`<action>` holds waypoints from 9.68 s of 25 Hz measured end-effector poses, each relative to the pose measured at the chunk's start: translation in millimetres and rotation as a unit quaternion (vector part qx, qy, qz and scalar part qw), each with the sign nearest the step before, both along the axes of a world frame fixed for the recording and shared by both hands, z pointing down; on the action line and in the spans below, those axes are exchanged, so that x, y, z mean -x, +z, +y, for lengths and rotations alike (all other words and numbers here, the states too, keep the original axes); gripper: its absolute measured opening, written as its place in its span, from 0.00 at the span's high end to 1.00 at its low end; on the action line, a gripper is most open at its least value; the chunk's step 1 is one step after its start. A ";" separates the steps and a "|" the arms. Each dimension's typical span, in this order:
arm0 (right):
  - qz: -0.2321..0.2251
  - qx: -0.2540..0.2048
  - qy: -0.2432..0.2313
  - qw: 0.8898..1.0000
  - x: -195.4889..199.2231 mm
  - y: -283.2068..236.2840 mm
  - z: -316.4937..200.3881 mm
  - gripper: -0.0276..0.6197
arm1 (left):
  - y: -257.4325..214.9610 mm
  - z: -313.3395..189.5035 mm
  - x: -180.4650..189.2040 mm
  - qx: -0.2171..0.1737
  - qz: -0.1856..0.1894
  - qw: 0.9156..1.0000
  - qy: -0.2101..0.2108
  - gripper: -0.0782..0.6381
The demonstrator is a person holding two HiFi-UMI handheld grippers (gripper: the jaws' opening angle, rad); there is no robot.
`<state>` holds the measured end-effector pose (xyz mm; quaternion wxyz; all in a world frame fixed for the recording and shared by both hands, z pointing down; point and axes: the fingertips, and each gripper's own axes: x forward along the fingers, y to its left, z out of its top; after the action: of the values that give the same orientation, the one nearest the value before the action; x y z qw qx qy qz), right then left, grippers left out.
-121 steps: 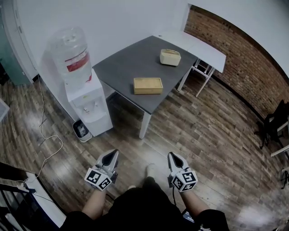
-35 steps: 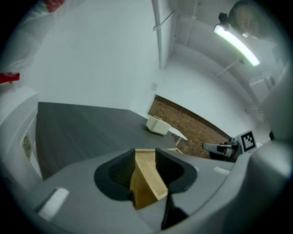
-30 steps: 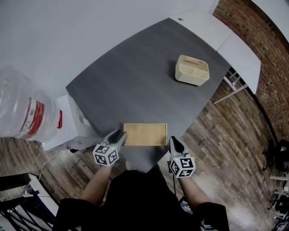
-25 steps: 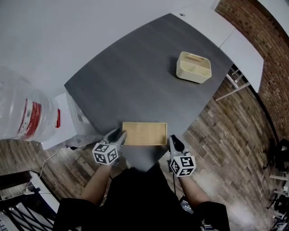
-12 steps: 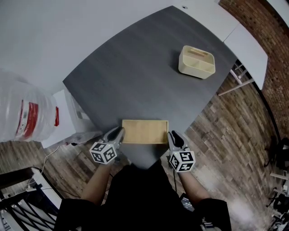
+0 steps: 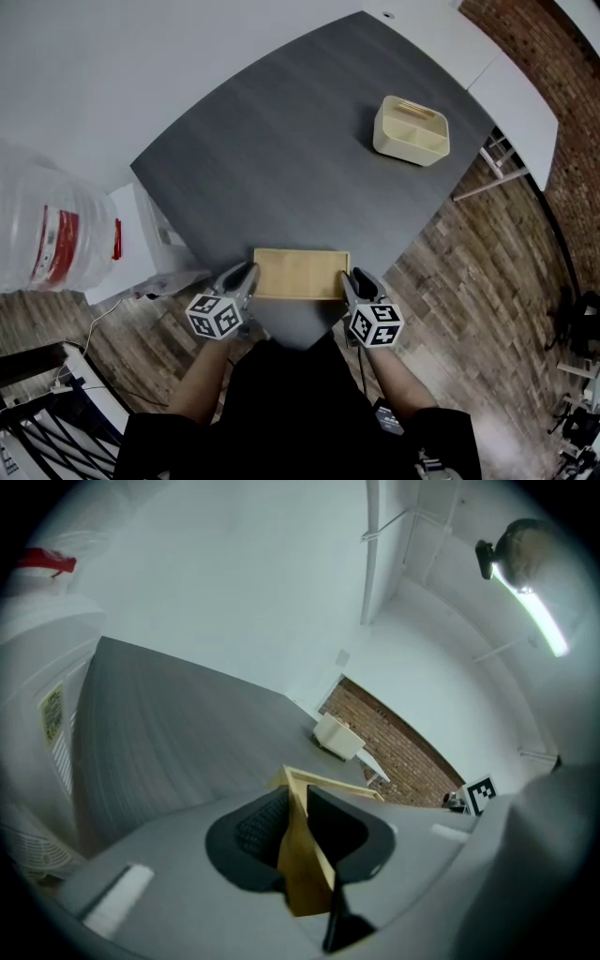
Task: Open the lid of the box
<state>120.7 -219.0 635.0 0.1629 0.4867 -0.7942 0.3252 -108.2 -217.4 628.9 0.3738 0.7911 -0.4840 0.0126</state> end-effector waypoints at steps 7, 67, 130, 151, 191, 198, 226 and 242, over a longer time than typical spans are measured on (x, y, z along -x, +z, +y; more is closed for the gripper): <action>-0.026 0.013 0.002 1.000 -0.5 -0.1 -0.3 0.76 | -0.2 0.8 1.4 0.005 0.004 1.000 -0.002 0.81; -0.035 0.022 0.123 0.992 -96.3 0.5 -8.8 0.89 | 11.0 -6.8 2.6 0.037 -0.053 0.998 0.014 0.76; 0.041 0.014 0.183 0.982 -159.3 2.5 -12.7 0.90 | 13.4 -8.3 3.8 0.044 -0.062 0.997 0.024 0.76; 0.053 0.022 0.171 0.984 -159.6 2.3 -15.1 0.90 | 14.5 -9.4 4.2 0.064 -0.074 0.995 0.024 0.76; 0.044 -0.020 0.229 0.972 -200.0 -6.2 -21.7 0.75 | 15.2 -16.2 1.5 0.054 -0.072 0.996 0.022 0.76; 0.080 -0.079 0.226 0.968 -191.4 -39.4 -21.8 0.74 | -2.7 -25.6 5.9 -0.005 -0.069 0.997 0.023 0.75; 0.050 -0.240 0.107 0.963 -117.4 -125.4 65.1 0.91 | -139.2 46.5 6.0 -0.266 -0.042 0.963 0.027 0.89; 0.015 -0.264 0.045 0.963 -130.9 -132.3 121.9 0.95 | -153.9 155.1 -11.4 -0.287 -0.065 0.955 -0.029 0.89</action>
<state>251.6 -97.2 502.7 0.0256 0.5525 -0.8266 0.1042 -96.7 -62.4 475.0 0.0988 0.8483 -0.5130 -0.0867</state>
